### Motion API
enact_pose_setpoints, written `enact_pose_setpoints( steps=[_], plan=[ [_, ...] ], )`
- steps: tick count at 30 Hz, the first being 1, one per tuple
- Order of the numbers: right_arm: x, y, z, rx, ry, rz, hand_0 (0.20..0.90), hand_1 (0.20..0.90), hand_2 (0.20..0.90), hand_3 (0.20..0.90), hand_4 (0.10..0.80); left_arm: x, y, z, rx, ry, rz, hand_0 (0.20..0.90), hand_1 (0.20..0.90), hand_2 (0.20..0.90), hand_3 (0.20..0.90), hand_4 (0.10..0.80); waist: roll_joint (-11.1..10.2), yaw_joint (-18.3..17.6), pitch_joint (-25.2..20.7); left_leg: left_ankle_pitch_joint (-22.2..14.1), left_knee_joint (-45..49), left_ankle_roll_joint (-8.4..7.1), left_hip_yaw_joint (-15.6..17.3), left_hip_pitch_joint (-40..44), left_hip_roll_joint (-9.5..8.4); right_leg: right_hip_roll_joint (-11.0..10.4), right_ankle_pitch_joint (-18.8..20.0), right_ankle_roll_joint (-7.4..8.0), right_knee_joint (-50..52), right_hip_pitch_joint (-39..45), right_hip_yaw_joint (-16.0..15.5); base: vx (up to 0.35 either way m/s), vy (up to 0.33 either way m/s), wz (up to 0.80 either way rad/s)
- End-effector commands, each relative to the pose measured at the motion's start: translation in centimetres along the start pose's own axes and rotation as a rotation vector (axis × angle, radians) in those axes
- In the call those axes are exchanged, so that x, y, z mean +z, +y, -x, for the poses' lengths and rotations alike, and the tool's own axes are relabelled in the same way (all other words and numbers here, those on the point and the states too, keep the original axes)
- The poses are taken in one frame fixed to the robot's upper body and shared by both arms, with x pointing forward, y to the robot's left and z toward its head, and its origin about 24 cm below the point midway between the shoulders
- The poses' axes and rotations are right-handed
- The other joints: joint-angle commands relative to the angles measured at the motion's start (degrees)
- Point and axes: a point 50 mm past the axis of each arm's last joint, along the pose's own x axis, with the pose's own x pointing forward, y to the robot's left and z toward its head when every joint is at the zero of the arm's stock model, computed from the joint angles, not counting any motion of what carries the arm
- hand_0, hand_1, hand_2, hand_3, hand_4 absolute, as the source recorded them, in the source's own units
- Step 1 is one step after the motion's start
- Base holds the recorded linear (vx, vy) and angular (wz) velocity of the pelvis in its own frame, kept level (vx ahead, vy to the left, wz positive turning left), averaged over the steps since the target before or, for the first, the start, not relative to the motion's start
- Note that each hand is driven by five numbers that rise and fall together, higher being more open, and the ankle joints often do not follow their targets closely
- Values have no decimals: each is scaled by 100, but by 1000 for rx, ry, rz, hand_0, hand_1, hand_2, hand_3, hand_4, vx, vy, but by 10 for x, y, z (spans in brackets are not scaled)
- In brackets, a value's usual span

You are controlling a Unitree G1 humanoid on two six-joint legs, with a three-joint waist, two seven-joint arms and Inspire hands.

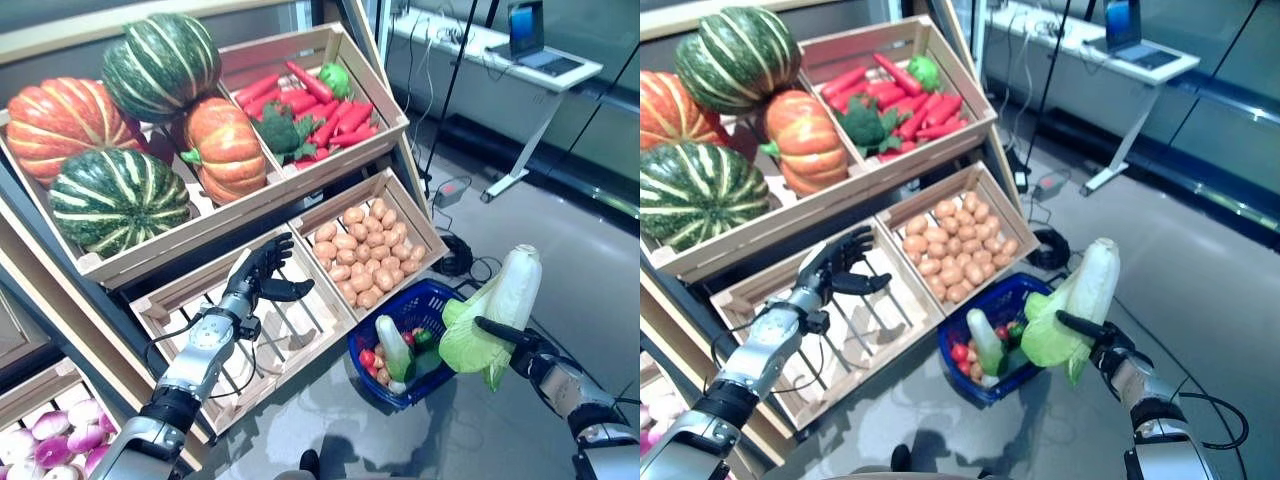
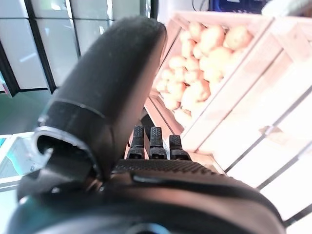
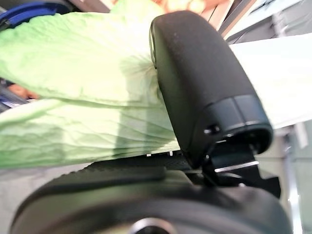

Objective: Put vegetables into the basket

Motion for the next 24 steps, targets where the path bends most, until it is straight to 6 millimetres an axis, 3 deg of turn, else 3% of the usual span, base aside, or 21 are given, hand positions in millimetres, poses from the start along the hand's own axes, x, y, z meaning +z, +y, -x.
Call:
enact_pose_setpoints(
  steps=[1, 4, 10, 12, 24],
  plan=[
    [110, 51, 7, 135, -351, -186, 300, 300, 300, 300, 400, 102, 25, -33, 112, -413, -16, 900, 900, 900, 900, 800, 112, 156, 924, -328, 891, -334, -158, -505, 73, -322, 51, -226, 1359, -1029, -86, -390, 51, 8],
    [120, 73, 6, 176, -363, -236, 300, 300, 300, 300, 400, 118, 24, -38, 127, -454, -14, 900, 900, 900, 900, 800, 173, 173, 1309, -553, 1911, -306, -132, -1389, -72, -457, -266, -294, 2558, -1962, -64, -222, 37, 4],
    [129, 81, 8, 183, -374, -250, 300, 300, 300, 300, 400, 128, 23, -40, 114, -474, 24, 900, 900, 900, 900, 800, 227, 249, 1605, -994, 3181, -194, -152, -2397, -119, -767, -763, -451, 4005, -2904, -38, -54, -12, 13],
    [135, 83, 10, 183, -389, -248, 300, 300, 300, 300, 400, 132, 23, -38, 114, -493, 47, 900, 900, 900, 900, 800, 253, 269, 1708, -1320, 3680, -150, -160, -2708, -163, -836, -1089, -468, 4543, -3196, 52, 2, -27, 14],
    [185, 111, 32, 253, -539, -246, 300, 300, 300, 300, 400, 161, 24, -23, 120, -649, 194, 900, 900, 900, 900, 800, 423, 370, 1991, -2051, 5881, 169, -135, -4405, -102, -1006, -1727, -718, 6541, -4842, 277, -75, -36, 3]
  ],
)
